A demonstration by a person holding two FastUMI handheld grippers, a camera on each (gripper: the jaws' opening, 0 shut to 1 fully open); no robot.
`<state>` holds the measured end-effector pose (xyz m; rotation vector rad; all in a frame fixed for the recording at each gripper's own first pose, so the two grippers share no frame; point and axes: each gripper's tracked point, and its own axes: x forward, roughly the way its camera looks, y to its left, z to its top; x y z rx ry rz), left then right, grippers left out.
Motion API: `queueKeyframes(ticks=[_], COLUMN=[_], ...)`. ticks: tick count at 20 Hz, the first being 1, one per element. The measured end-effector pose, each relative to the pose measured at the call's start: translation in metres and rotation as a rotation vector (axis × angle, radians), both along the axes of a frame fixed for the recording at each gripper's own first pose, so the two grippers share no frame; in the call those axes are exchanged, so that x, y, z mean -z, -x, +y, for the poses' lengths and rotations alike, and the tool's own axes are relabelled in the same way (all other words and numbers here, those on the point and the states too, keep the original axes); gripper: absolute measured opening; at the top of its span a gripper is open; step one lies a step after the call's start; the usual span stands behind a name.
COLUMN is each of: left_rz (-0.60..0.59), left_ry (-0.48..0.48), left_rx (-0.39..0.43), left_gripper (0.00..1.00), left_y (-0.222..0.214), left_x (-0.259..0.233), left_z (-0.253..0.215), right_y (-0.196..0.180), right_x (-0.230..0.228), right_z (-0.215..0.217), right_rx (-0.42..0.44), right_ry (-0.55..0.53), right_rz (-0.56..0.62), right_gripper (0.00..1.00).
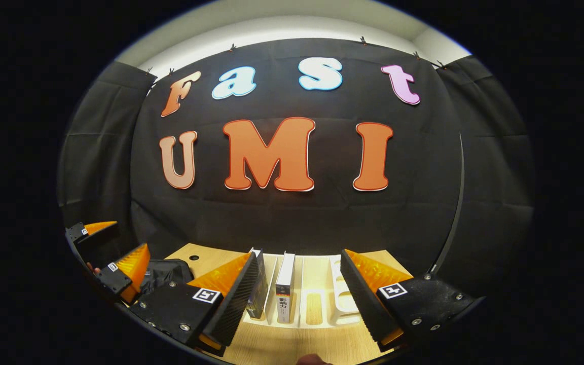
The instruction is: Open the schoolbag, grab two books from the bookshelf and put them into the schoolbag.
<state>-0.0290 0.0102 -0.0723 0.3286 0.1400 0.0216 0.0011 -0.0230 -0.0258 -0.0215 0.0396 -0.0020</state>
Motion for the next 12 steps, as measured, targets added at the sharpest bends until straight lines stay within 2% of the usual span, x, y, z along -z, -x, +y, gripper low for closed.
queueKeyframes(ticks=[7, 12], left_rz=[0.170, 0.281], left_ry=[-0.282, -0.447], left_rx=[0.016, 0.043], left_gripper=[0.96, 0.96], left_y=[0.033, 0.056], left_x=[0.096, 0.161], left_z=[0.024, 0.033], right_y=[-0.016, -0.025], right_x=[0.030, 0.055], right_z=[-0.014, -0.021], right_rx=[-0.012, -0.019], right_ry=[0.025, 0.034], right_rz=[0.040, 0.086], right_gripper=[0.97, 0.97])
